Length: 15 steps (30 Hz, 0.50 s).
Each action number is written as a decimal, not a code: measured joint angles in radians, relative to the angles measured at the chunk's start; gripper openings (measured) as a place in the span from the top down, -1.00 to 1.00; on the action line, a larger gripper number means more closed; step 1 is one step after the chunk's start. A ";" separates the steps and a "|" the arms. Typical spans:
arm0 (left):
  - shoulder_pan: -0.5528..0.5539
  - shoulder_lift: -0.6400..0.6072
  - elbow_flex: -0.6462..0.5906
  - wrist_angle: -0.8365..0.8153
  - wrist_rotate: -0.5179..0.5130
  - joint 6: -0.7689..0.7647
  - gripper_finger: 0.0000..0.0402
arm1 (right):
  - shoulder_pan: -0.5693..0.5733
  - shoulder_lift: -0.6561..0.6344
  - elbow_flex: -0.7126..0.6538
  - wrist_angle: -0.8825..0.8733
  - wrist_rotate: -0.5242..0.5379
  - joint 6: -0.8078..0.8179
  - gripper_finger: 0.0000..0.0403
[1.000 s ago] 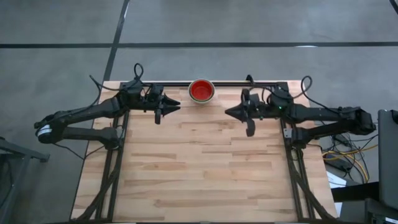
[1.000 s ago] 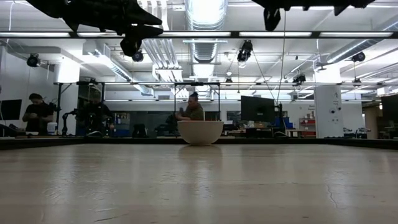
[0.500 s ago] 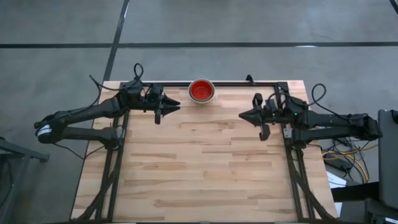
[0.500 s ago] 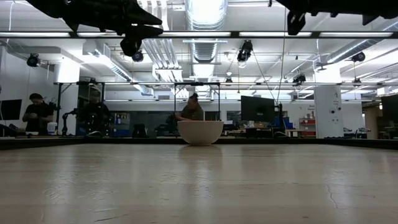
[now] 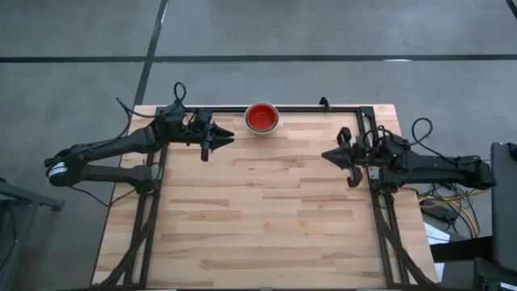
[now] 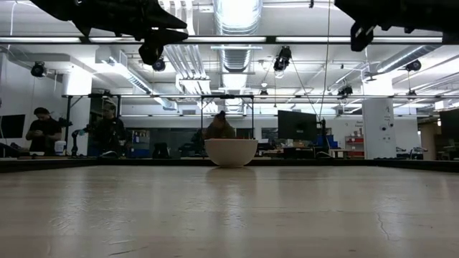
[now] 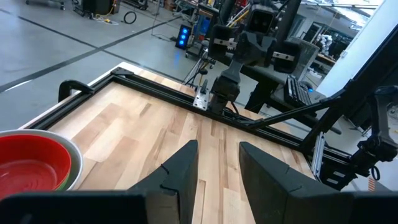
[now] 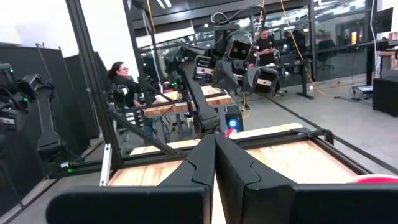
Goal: Nest bowls inside each other
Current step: Return to Home Position
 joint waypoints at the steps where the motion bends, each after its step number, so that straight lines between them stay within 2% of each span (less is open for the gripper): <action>1: 0.000 0.000 0.000 0.000 0.000 0.000 0.39 | 0.000 -0.011 -0.012 0.000 0.000 0.003 0.96; 15: 0.000 0.000 0.000 0.000 0.000 0.000 0.39 | 0.000 -0.117 -0.171 -0.003 0.027 0.075 0.96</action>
